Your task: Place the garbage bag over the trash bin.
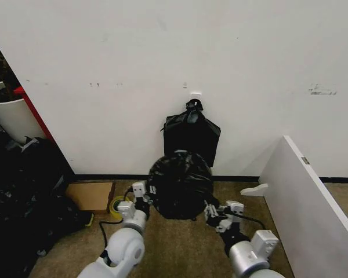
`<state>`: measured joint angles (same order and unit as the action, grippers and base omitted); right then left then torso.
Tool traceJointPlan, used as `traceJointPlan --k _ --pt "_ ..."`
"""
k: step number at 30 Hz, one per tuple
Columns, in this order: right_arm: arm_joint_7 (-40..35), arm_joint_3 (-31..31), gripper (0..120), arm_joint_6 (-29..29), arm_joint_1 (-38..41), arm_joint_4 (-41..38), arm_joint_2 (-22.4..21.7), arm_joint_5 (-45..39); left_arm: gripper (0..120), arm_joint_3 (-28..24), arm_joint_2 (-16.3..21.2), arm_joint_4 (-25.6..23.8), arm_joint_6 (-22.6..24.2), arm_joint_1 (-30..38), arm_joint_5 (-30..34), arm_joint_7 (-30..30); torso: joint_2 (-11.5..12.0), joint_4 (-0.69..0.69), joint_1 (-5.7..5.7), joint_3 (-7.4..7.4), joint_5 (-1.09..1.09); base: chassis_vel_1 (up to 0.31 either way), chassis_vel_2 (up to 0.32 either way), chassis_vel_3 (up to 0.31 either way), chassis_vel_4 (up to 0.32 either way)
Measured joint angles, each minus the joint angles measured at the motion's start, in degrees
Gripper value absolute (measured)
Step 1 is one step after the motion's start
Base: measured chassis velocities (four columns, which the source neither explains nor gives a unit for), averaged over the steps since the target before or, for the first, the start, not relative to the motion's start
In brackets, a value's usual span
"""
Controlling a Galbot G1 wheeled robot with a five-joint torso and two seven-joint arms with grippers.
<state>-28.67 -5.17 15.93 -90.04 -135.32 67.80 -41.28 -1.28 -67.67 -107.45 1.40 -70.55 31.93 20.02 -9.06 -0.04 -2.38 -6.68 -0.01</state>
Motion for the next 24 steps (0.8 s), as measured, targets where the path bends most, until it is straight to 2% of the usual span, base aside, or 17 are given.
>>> traceJointPlan --k 3,13,19,24 --pt "-4.10 0.75 0 0.95 4.03 2.70 1.46 -4.59 0 -1.52 0.12 0.15 -0.61 -0.20 -2.06 -0.66 0.00 0.04 0.00 0.00 0.02 0.000 0.000 0.000 0.000" --pt "-14.60 1.86 0 1.36 9.74 9.32 4.66 -9.47 0 -1.91 0.39 -1.11 -0.76 -1.36 -2.74 -1.40 0.00 0.04 0.00 0.00 0.01 0.000 0.000 0.000 0.000" --pt "-15.90 1.26 0 -0.25 10.90 10.34 6.58 -11.55 0 -2.79 0.37 -0.97 -1.20 -1.68 -4.39 -1.97 0.00 0.04 0.00 0.00 0.01 0.000 0.000 0.000 0.000" --pt "-17.96 1.34 0 -0.51 11.25 11.88 7.39 -9.56 0 -3.53 0.36 -0.87 -1.36 -1.69 -5.02 -2.18 0.00 0.02 0.00 0.00 0.00 0.000 0.000 0.000 0.000"
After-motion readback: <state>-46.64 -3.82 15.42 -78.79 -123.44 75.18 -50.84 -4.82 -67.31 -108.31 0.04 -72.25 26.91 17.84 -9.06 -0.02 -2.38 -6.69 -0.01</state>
